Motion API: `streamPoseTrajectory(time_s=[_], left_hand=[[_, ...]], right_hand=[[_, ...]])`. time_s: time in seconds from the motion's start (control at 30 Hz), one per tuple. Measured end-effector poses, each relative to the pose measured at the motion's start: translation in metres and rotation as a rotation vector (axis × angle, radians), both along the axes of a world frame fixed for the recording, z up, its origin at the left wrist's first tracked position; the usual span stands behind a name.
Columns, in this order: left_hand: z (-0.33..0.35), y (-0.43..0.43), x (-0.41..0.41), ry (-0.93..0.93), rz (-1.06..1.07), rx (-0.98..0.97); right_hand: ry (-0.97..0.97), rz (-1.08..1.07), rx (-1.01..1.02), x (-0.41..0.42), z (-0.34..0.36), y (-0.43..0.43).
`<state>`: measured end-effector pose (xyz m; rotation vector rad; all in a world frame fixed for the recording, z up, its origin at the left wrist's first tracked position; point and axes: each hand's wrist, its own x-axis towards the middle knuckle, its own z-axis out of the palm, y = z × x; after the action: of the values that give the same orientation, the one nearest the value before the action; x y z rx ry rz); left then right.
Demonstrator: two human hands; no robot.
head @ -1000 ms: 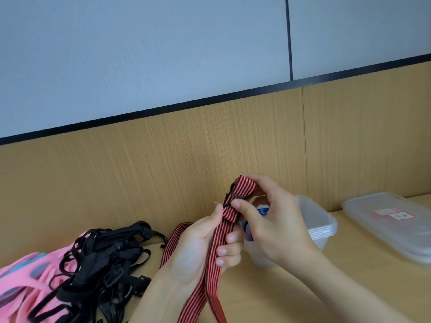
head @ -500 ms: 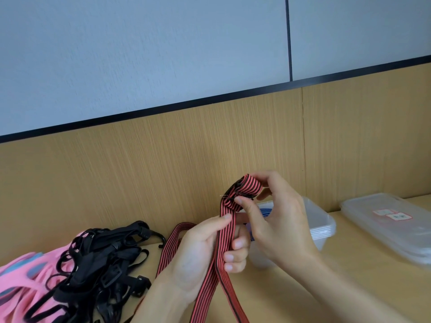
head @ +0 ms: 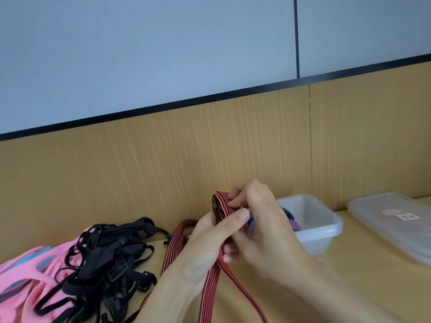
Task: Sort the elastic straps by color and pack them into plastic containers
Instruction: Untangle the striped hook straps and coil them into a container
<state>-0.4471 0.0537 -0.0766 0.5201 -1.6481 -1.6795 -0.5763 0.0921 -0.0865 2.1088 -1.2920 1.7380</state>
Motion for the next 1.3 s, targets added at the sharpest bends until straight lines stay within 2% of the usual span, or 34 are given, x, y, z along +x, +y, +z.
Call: streamPoseTrajectory(time_s=[0.17,0.27,0.37,0.5,0.6,0.77,0.93,1.0,1.1,1.2,1.3], left_hand=[[0.002,-0.009,0.004,0.074,0.100,0.024],[0.004,-0.008,0.005,0.046,0.134,0.007],[0.003,-0.005,0.004,-0.003,0.142,-0.038],[0.001,0.001,-0.004,-0.185,0.131,-0.261],[0.002,0.006,-0.009,-0.202,0.101,-0.374],[-0.003,-0.001,-0.008,-0.201,0.188,-0.552],[-0.005,-0.003,-0.009,-0.194,0.227,-0.602],[-0.004,-0.002,-0.009,-0.185,0.190,-0.593],[0.000,-0.002,-0.006,-0.197,0.121,-0.435],[0.004,-0.002,0.001,-0.188,0.032,-0.239],[0.006,-0.002,0.006,-0.208,-0.060,-0.191]], right_hand=[[0.110,0.098,0.048,0.001,0.000,0.005],[0.100,0.121,0.074,0.000,0.002,0.007],[-0.044,0.166,0.135,-0.001,0.003,0.008],[-0.271,-0.019,0.216,-0.002,0.005,0.003],[-0.417,-0.047,0.307,-0.002,0.008,-0.002],[-0.628,0.125,0.348,-0.005,0.017,0.001],[-0.754,0.271,0.388,-0.008,0.020,0.003],[-0.745,0.293,0.384,-0.007,0.020,0.004],[-0.533,0.275,0.400,-0.010,0.019,0.006],[-0.312,0.360,0.474,-0.014,0.017,0.008],[-0.256,0.441,0.507,-0.018,0.017,0.008]])
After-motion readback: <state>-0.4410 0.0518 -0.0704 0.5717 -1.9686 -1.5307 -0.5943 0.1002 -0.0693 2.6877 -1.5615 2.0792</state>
